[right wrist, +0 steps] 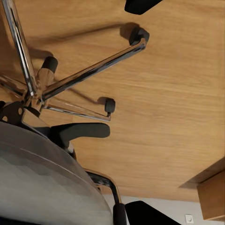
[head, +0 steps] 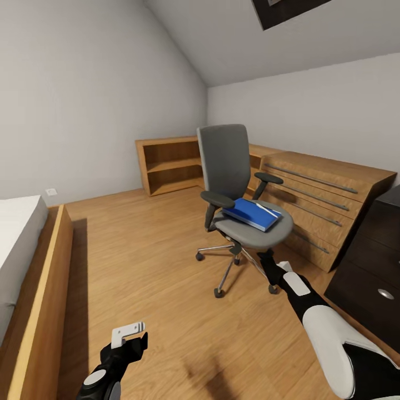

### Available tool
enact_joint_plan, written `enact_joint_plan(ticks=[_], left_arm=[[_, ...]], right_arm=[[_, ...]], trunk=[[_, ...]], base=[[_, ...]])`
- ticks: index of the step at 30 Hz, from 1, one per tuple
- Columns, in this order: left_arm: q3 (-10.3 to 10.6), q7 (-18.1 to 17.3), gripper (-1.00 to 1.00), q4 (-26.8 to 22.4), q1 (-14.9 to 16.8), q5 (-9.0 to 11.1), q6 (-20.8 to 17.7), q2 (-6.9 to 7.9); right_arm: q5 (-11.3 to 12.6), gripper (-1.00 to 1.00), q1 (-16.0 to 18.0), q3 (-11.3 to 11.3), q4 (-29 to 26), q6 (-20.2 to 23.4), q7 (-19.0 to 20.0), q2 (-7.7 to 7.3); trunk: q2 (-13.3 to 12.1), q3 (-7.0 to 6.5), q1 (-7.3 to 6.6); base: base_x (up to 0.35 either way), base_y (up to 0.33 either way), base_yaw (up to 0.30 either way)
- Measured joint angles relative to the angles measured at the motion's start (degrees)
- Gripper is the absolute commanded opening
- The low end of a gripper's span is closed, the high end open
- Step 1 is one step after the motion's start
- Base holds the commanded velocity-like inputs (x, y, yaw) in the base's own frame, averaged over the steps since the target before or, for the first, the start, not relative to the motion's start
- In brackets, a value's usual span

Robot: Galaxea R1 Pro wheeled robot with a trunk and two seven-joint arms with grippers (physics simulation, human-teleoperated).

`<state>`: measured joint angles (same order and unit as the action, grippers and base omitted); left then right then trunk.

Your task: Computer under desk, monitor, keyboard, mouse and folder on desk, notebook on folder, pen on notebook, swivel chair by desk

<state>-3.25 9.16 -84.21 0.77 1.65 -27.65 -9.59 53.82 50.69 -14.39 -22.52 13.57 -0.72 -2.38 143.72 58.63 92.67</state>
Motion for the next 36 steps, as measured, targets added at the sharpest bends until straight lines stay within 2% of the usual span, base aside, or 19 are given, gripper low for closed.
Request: enact_joint_plan(ticks=[12,26,36], left_arm=[[1.27,0.06,1.0,0.0,0.0,-0.06,0.07,0.03],[1.6,0.07,1.0,0.0,0.0,-0.06,0.07,0.04],[2.13,0.1,1.0,0.0,0.0,-0.06,0.07,0.04]], right_arm=[[-0.05,1.0,-0.07,0.1,-0.01,0.0,0.31,0.15],[-0.29,1.0,-0.1,0.17,-0.04,0.05,1.7,0.18],[-0.37,1.0,-0.1,0.17,-0.04,0.04,1.75,0.57]], trunk=[[0.0,0.0,0.0],[0.0,0.0,0.0],[0.0,0.0,-0.02]], base=[[0.0,0.0,0.001],[0.005,0.0,0.0],[0.165,0.0,0.0]])
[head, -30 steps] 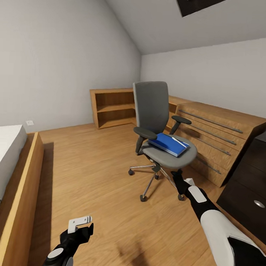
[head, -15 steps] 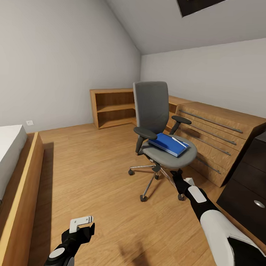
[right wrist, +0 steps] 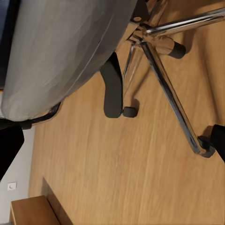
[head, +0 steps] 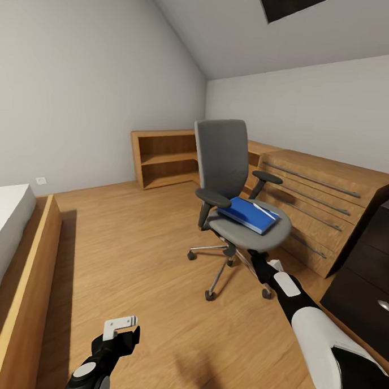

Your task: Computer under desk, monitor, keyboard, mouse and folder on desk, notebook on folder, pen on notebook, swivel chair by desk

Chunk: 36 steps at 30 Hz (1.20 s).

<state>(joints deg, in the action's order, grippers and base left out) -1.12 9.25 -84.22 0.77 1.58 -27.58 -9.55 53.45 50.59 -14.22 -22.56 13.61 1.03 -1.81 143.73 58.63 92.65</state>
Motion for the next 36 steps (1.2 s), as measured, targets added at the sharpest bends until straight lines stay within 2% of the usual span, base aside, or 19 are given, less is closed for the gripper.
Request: enact_joint_plan(ticks=[14,36], left_arm=[[0.26,0.05,1.0,0.0,0.0,0.0,0.01,0.0],[0.26,0.06,1.0,-0.01,0.0,0.0,0.05,0.0]], right_arm=[[-0.02,1.0,-0.01,0.0,0.0,0.01,0.02,0.05],[-0.04,1.0,-0.01,-0.17,-0.01,-0.03,0.02,0.02]], trunk=[[0.0,0.0,0.0],[0.01,0.0,-0.02]], base=[[0.093,0.0,0.0],[0.274,0.035,0.0]])
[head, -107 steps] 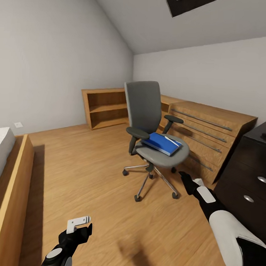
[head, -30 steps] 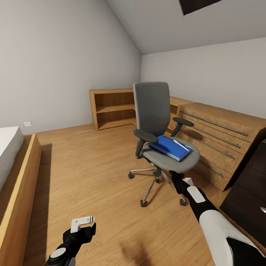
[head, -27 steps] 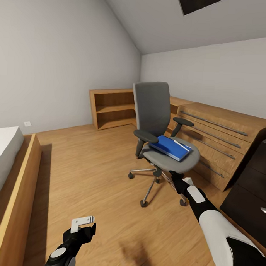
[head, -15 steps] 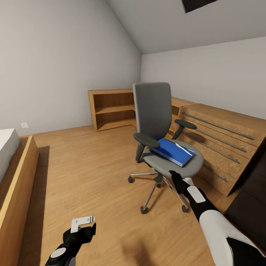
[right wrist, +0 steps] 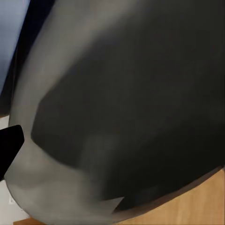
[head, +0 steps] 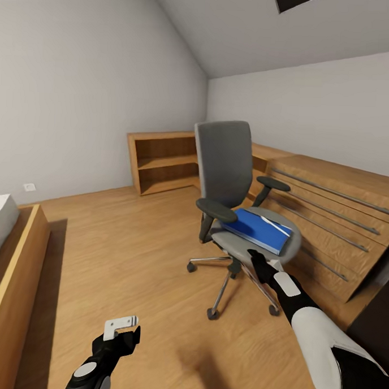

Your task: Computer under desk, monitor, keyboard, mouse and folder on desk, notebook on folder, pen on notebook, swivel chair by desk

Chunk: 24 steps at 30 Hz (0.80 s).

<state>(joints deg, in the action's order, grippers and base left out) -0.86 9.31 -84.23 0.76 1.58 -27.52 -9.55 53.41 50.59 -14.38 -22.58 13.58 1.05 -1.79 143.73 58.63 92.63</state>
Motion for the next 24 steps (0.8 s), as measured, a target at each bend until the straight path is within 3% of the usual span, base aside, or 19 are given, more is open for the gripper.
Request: enact_joint_plan(ticks=[18,24], left_arm=[[0.0,0.0,1.0,0.0,0.0,0.0,0.03,0.0],[0.07,0.0,1.0,0.01,0.0,0.0,-0.04,-0.01]], right_arm=[[-0.06,1.0,0.0,-0.05,0.05,-0.06,0.05,0.0],[-0.02,1.0,0.01,0.15,0.0,-0.03,0.08,0.0]], trunk=[[0.0,0.0,0.0],[-0.01,0.0,0.03]], base=[[0.284,0.095,0.0],[0.085,0.01,0.0]])
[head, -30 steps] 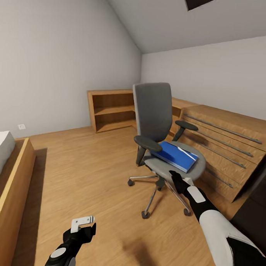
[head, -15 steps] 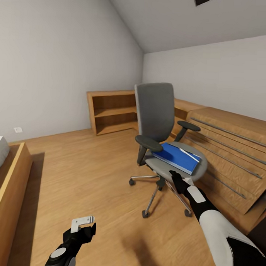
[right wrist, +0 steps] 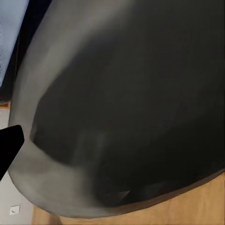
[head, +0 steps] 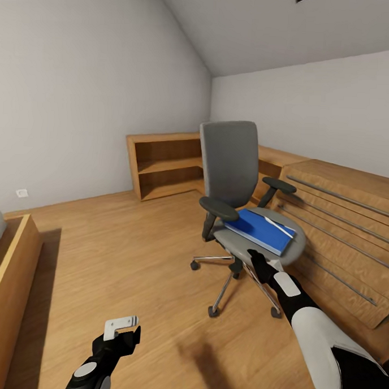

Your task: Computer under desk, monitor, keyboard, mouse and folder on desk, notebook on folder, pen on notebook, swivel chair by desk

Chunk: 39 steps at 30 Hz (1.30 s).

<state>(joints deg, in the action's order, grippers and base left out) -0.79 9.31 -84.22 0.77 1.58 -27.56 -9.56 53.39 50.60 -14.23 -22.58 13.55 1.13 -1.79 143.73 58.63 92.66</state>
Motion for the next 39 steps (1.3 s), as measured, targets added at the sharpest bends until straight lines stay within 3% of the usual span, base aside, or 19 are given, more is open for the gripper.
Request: enact_joint_plan(ticks=[31,39], left_arm=[[-0.06,0.05,1.0,0.18,0.0,-0.06,-0.1,0.01],[-0.21,0.09,1.0,0.41,0.0,-0.08,-0.14,0.09]], right_arm=[[-0.17,1.0,-0.06,0.06,0.11,-0.29,-0.01,0.24],[-2.31,1.0,-0.08,0.03,0.54,-0.42,-0.02,0.72]], trunk=[[0.0,0.0,0.04],[0.0,0.0,0.04]], base=[[-0.312,-0.001,0.0],[-0.335,-0.066,0.0]])
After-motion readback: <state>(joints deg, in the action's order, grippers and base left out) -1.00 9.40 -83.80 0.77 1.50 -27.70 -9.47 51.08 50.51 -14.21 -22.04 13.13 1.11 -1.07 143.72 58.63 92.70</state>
